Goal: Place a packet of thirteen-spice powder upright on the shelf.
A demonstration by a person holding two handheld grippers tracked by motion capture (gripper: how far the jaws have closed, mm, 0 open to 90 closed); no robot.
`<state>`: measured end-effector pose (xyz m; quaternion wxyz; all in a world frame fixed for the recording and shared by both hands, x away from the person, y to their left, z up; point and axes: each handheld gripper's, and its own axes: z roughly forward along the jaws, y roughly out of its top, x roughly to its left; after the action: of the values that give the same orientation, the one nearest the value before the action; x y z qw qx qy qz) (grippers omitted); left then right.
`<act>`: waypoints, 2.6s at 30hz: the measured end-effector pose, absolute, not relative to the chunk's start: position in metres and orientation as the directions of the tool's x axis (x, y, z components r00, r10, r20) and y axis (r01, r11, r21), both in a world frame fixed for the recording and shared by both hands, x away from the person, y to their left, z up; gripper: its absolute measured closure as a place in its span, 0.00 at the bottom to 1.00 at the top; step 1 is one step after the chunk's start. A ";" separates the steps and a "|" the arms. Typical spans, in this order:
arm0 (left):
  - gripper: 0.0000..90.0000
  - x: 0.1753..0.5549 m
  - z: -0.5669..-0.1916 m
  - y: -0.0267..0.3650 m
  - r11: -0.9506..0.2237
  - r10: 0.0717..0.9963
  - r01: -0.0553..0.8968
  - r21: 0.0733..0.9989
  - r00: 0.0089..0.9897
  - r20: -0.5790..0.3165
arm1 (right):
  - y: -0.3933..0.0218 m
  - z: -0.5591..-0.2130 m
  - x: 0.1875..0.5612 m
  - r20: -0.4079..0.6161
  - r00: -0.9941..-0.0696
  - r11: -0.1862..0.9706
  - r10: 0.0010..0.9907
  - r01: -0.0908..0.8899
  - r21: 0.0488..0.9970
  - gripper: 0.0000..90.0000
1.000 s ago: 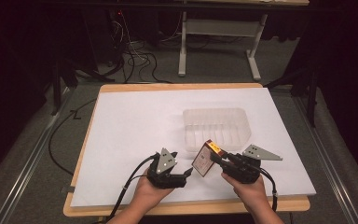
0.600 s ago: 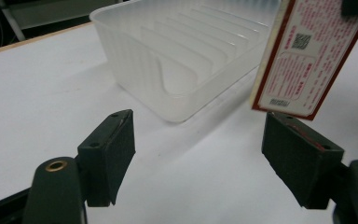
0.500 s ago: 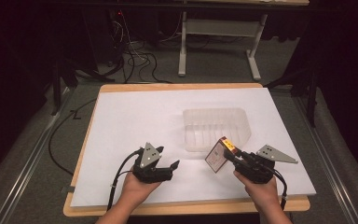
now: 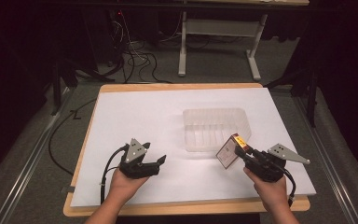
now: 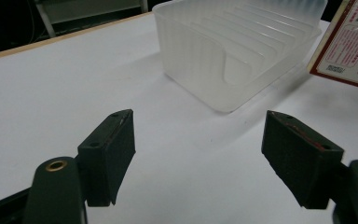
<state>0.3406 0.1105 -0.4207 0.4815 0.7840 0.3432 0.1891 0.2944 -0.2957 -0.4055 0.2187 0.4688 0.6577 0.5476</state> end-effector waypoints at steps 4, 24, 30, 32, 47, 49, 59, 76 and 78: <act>0.29 0.340 -0.421 0.116 -0.300 0.722 0.360 0.883 0.691 -0.037 | -0.301 -0.405 0.295 0.221 -0.444 -0.043 0.868 0.376 0.925 0.76; 0.27 0.342 -0.427 0.124 -0.299 0.733 0.341 0.891 0.680 -0.014 | -0.302 -0.387 0.289 0.187 -0.384 -0.064 0.904 0.311 0.948 0.76; 0.27 0.344 -0.427 0.127 -0.297 0.737 0.348 0.889 0.675 -0.019 | -0.298 -0.381 0.291 0.159 -0.358 -0.062 0.920 0.268 0.961 0.76; 0.27 0.344 -0.427 0.128 -0.293 0.741 0.347 0.891 0.671 -0.018 | -0.297 -0.379 0.293 0.157 -0.347 -0.066 0.925 0.260 0.963 0.76; 0.27 0.344 -0.426 0.131 -0.273 0.745 0.350 0.896 0.666 -0.033 | -0.288 -0.374 0.320 0.134 -0.250 -0.066 0.959 0.263 0.963 0.76; 0.27 0.343 -0.426 0.130 -0.282 0.741 0.353 0.892 0.671 -0.032 | -0.286 -0.373 0.324 0.122 -0.243 -0.057 0.962 0.259 0.964 0.76; 0.27 0.341 -0.427 0.126 -0.302 0.731 0.333 0.893 0.682 -0.007 | -0.272 -0.368 0.344 0.085 -0.208 -0.031 0.974 0.254 0.967 0.76; 0.28 0.341 -0.426 0.128 -0.295 0.734 0.332 0.896 0.679 -0.010 | -0.258 -0.376 0.372 0.080 -0.158 -0.037 0.984 0.260 0.965 0.76; 0.28 0.341 -0.426 0.128 -0.294 0.734 0.332 0.896 0.679 -0.011 | -0.258 -0.377 0.374 0.080 -0.151 -0.037 0.985 0.264 0.964 0.76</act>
<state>0.3414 0.1282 -0.4263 0.4852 0.7772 0.3429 0.2070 0.3737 -0.2580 -0.3774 0.3732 0.5341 0.5848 0.4832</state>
